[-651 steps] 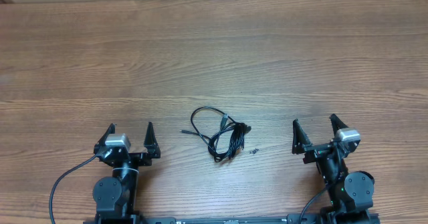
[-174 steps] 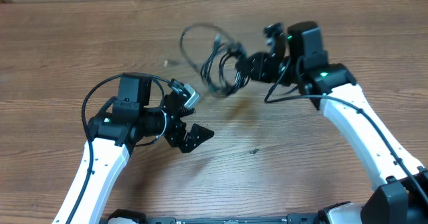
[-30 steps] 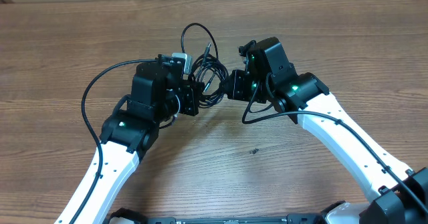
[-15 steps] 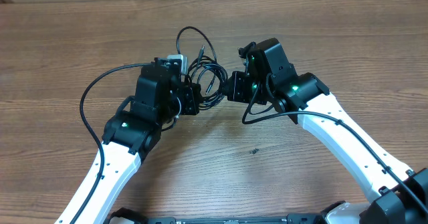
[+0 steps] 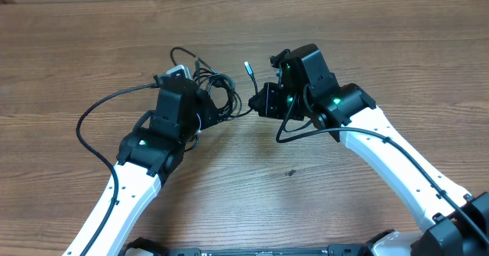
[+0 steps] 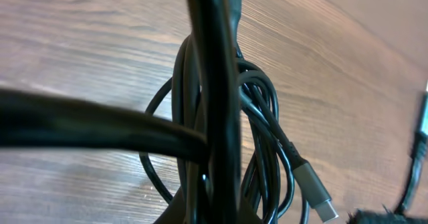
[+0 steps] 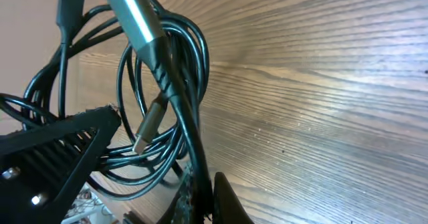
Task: Untangle cables
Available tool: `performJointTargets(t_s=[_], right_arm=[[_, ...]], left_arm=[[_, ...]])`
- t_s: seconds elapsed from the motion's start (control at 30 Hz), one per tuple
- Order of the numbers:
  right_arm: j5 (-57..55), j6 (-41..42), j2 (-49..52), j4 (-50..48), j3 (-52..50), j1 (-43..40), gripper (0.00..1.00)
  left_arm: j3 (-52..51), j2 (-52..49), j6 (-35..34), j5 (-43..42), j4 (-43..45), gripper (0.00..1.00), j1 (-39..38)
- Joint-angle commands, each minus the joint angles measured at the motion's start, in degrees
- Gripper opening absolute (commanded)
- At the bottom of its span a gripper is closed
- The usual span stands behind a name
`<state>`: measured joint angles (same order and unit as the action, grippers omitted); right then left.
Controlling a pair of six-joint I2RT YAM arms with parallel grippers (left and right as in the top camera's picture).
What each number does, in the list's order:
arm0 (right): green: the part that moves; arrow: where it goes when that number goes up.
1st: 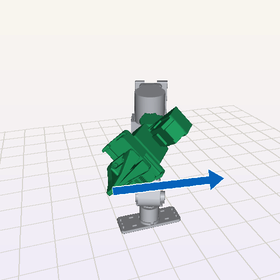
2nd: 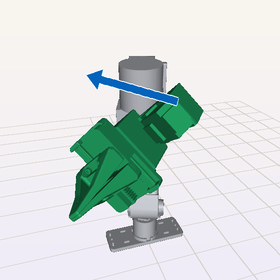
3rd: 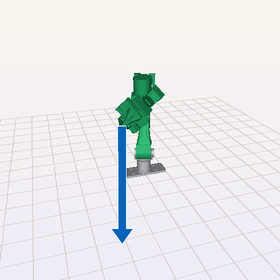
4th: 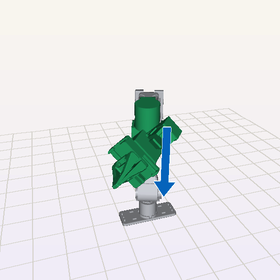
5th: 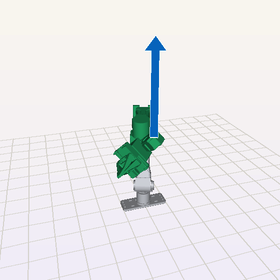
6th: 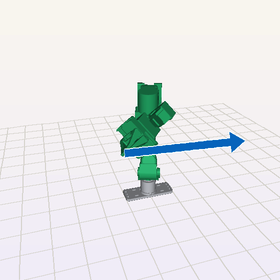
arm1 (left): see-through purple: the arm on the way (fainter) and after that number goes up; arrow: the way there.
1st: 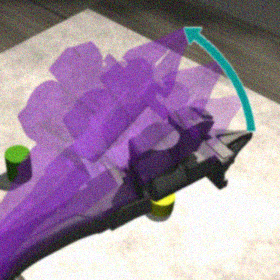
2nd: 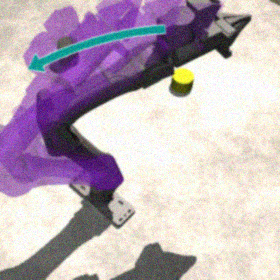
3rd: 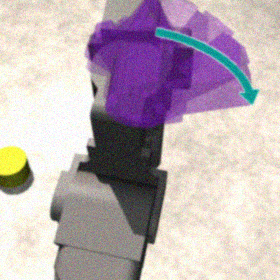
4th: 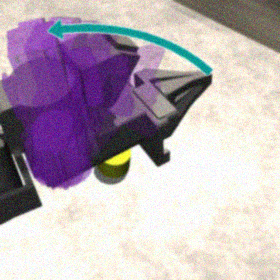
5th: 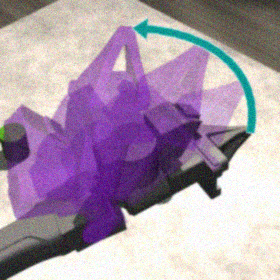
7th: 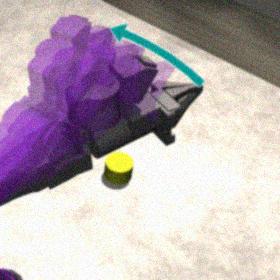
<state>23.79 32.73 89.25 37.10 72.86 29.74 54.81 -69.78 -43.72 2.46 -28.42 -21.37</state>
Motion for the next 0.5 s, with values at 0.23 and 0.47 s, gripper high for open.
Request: performJointTargets(t_s=[0.23,0.47], right_arm=[[0.3,-0.2,-1.4,-0.7,1.2,0.2,0.33],[0.3,-0.2,-1.4,-0.6,1.2,0.2,0.73]], left_arm=[[1.3,0.1,-1.1,0.4,0.7,0.04,0.3],[1.3,0.1,1.6,-1.6,1.5,0.04,0.3]])
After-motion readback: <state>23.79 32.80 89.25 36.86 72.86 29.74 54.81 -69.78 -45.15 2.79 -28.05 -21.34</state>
